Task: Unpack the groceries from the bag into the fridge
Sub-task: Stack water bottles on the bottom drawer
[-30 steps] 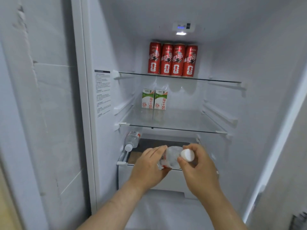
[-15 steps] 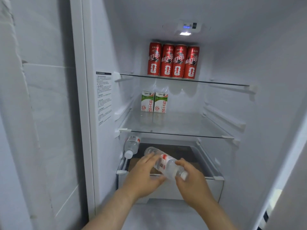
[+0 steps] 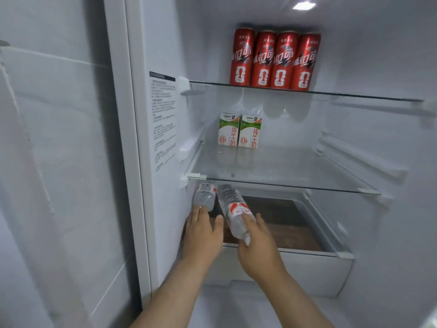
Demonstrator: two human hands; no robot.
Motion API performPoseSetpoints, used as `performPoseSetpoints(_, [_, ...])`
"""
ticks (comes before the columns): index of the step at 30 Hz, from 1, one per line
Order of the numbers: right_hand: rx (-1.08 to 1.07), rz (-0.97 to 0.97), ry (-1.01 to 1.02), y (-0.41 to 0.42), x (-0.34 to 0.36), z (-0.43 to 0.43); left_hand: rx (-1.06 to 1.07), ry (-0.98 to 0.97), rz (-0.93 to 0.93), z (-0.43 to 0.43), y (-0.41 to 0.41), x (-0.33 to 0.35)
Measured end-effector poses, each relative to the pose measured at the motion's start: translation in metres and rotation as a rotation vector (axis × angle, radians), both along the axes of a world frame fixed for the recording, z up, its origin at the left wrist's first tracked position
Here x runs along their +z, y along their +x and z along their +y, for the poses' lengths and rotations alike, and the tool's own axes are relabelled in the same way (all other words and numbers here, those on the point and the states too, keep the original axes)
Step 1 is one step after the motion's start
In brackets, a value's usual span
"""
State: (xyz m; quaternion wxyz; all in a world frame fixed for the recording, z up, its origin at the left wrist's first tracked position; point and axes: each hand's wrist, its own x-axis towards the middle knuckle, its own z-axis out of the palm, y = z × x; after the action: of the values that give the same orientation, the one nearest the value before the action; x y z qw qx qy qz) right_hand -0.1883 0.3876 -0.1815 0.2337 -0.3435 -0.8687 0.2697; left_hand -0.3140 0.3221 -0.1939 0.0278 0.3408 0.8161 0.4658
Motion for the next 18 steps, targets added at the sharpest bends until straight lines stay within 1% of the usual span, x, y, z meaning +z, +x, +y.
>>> performPoseSetpoints(2, [0.061,-0.047,0.020,-0.005,0.006,0.007,0.001,0.000,0.033,0.001,-0.004,-0.001])
performPoseSetpoints(5, [0.189,-0.100,-0.010,-0.010,0.015,0.024,0.010,0.023,0.091,0.001,-0.010,-0.006])
performPoseSetpoints(8, [0.294,-0.137,-0.029,-0.019,0.019,0.042,0.033,0.061,0.049,0.002,-0.013,-0.007])
performPoseSetpoints(12, [0.286,-0.070,-0.100,-0.030,0.021,0.054,0.002,0.072,0.035,-0.001,-0.011,-0.006])
performPoseSetpoints(15, [0.299,-0.026,-0.097,-0.036,0.023,0.059,-0.005,0.053,0.058,-0.002,-0.011,-0.007])
performPoseSetpoints(18, [0.304,-0.033,-0.078,-0.043,0.025,0.065,-0.003,0.050,0.088,0.000,-0.012,-0.009])
